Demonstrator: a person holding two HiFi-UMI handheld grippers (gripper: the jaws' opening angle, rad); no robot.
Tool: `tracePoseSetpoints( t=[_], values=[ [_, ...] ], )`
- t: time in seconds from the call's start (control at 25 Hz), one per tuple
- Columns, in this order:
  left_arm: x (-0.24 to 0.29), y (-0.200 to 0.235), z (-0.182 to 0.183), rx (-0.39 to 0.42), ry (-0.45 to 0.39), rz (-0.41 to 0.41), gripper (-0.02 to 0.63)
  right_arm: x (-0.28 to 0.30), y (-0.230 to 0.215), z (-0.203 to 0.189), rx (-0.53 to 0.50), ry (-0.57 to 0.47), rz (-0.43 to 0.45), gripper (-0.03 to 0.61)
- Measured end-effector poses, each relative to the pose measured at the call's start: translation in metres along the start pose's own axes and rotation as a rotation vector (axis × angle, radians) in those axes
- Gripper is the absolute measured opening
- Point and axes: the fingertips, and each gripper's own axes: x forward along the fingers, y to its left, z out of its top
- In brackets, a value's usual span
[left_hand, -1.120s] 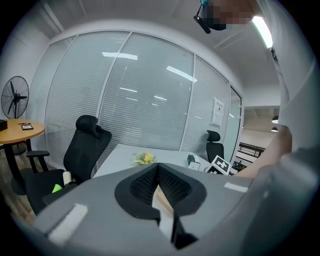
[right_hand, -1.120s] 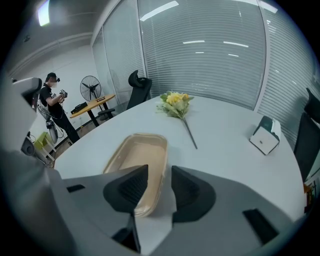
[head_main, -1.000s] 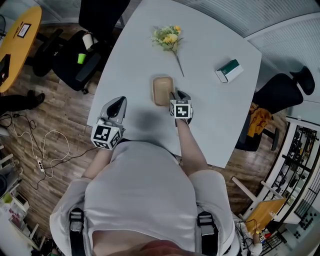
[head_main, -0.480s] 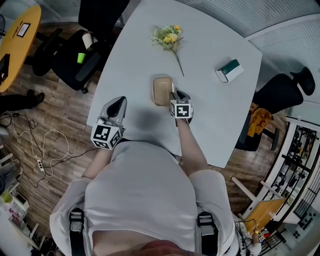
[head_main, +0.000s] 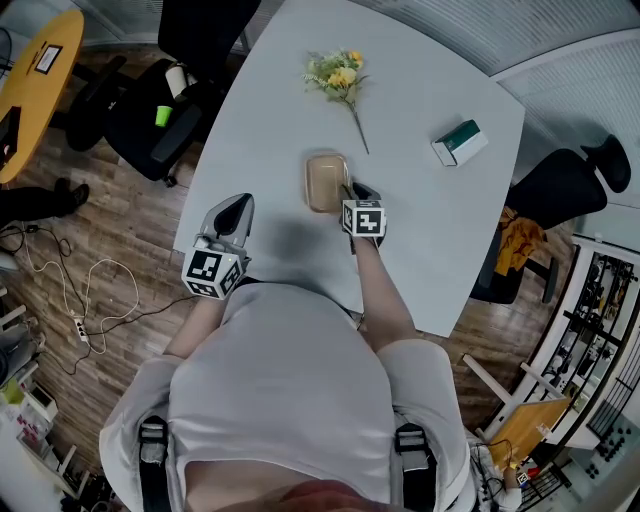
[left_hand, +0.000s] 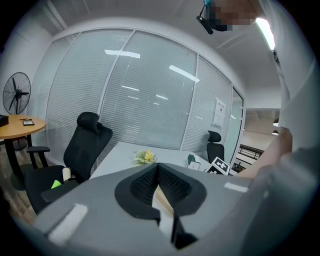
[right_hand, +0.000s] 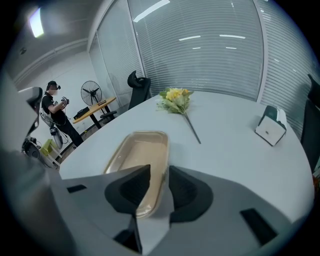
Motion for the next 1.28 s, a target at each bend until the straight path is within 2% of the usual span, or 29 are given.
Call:
tracePoseSetpoints(
  t=[0.24, 0.44, 0.84, 0.96, 1.04, 1.28],
  values=[
    [0.000, 0.000, 0.000, -0.003, 0.000, -0.001, 0.011, 0.001, 0.001, 0.000, 0.006, 0.001, 0.007, 0.121],
    [0.001, -0.004, 0.001, 0.044, 0.003, -0.008, 0.011, 0.002, 0.002, 0.000, -0.003, 0.006, 0.010, 0.114],
    [-0.001, -0.005, 0.003, 0.041, -0.006, -0.005, 0.011, -0.002, 0.003, 0.003, -0.036, 0.003, -0.018, 0.093],
    [-0.004, -0.004, 0.004, 0.039, -0.007, 0.000, 0.011, -0.005, 0.002, 0.004, -0.041, -0.008, -0.034, 0.072],
    [-0.006, -0.004, 0.003, 0.038, -0.008, 0.003, 0.011, -0.007, 0.002, 0.003, -0.055, -0.005, -0.046, 0.021],
    [-0.009, -0.005, 0.002, 0.036, -0.012, 0.007, 0.011, -0.009, 0.003, 0.002, -0.071, -0.011, -0.049, 0.021]
  ],
)
